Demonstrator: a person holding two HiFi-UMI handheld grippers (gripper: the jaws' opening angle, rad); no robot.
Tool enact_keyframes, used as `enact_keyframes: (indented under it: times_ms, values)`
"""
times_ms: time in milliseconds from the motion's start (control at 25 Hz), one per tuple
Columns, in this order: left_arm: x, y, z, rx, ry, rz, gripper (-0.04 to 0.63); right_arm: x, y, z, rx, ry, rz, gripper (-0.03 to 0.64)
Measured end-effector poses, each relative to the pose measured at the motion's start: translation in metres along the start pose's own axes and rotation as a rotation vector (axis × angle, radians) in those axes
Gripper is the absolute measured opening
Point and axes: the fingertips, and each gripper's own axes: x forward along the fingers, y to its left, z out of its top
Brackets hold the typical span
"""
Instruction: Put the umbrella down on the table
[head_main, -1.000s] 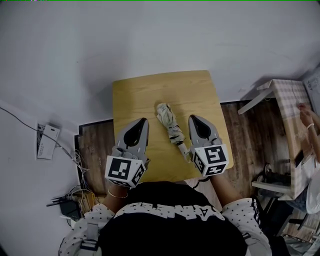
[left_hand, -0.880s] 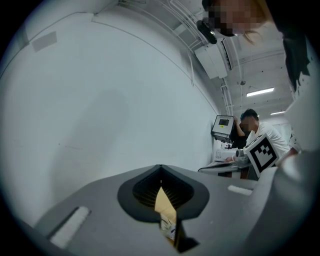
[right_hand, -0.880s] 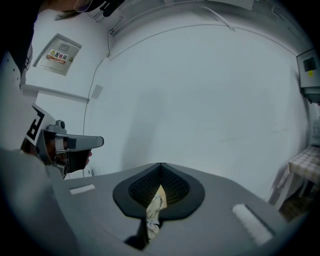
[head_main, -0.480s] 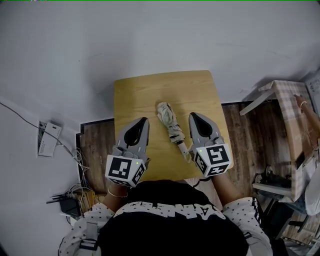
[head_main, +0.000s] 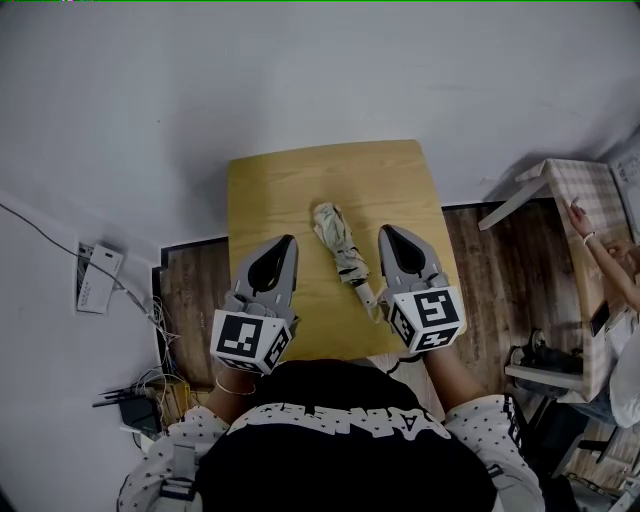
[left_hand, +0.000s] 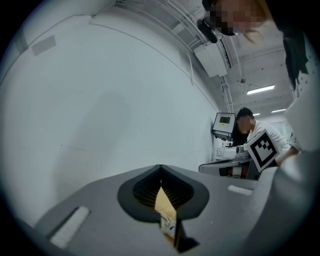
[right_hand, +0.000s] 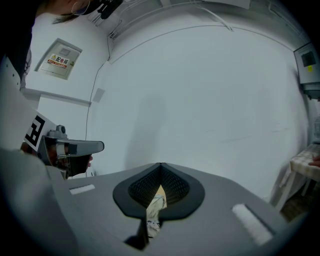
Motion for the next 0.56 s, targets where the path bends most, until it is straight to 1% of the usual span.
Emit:
enact_keyframes:
  times_ms: [560]
  values:
    - [-0.0063,0.0001,0.001,-0.007,-0.003,0.005,0.002,-0.0041,0.0051,0.0003,-0.006,-0.003,0.001,0.012]
